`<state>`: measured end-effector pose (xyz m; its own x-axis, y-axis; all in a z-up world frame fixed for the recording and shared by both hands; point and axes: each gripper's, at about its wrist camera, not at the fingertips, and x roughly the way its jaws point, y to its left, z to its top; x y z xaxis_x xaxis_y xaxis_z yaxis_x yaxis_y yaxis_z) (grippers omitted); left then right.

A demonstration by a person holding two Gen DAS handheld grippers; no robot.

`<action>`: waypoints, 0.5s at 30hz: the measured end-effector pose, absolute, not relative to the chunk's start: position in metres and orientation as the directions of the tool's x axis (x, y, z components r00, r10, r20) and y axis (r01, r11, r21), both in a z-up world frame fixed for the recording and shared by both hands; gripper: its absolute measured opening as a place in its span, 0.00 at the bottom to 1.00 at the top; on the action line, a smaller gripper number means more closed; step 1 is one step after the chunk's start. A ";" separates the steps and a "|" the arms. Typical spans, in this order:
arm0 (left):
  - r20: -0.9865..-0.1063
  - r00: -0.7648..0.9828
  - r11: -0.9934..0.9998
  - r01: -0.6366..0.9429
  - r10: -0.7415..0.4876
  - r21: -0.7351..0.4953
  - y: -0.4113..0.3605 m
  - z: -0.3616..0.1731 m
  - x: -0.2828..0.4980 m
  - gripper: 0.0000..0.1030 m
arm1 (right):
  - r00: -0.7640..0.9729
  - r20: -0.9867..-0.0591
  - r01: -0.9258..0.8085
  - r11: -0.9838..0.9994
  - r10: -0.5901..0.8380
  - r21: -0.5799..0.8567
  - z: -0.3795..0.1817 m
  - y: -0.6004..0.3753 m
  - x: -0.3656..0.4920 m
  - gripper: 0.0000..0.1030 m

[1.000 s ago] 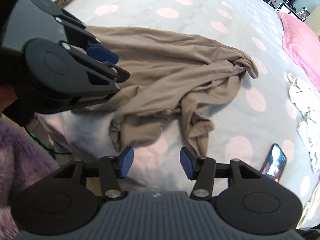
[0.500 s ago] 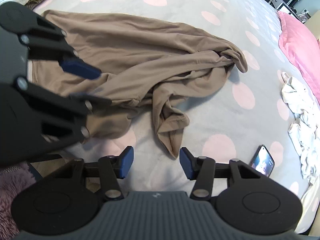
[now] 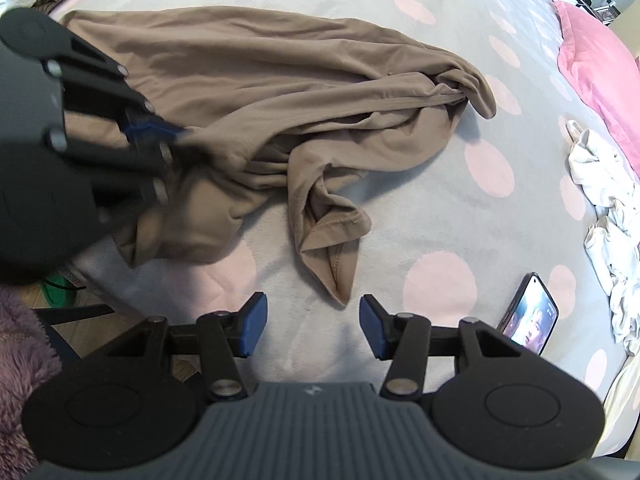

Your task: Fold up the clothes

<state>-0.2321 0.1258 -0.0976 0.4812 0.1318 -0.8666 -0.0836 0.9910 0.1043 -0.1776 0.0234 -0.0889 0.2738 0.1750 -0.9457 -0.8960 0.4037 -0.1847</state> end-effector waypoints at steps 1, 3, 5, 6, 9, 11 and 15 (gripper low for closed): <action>-0.864 0.482 0.988 -0.105 0.149 0.111 0.132 -0.095 -0.231 0.01 | 0.274 -0.946 -0.897 0.400 0.174 -0.186 -0.088 0.024 -0.177 0.52; -0.857 0.484 0.981 -0.154 0.177 0.115 0.147 -0.087 -0.232 0.00 | 0.279 -0.944 -0.902 0.385 0.177 -0.194 -0.085 0.025 -0.177 0.53; -0.847 0.492 0.974 -0.195 0.203 0.120 0.165 -0.075 -0.233 0.00 | 0.304 -0.935 -0.903 0.367 0.182 -0.222 -0.081 0.028 -0.174 0.53; -0.841 0.497 0.970 -0.210 0.216 0.124 0.175 -0.069 -0.234 0.00 | 0.321 -0.929 -0.902 0.358 0.184 -0.241 -0.079 0.029 -0.173 0.53; -0.819 0.501 0.953 -0.254 0.278 0.168 0.201 -0.052 -0.235 0.00 | 0.371 -0.908 -0.896 0.330 0.192 -0.297 -0.072 0.033 -0.167 0.53; -0.803 0.499 0.937 -0.279 0.327 0.208 0.219 -0.044 -0.237 0.00 | 0.396 -0.895 -0.892 0.319 0.206 -0.321 -0.067 0.037 -0.162 0.53; -0.795 0.468 0.911 -0.327 0.386 0.251 0.256 -0.037 -0.237 0.00 | 0.404 -0.874 -0.898 0.301 0.270 -0.321 -0.056 0.045 -0.145 0.53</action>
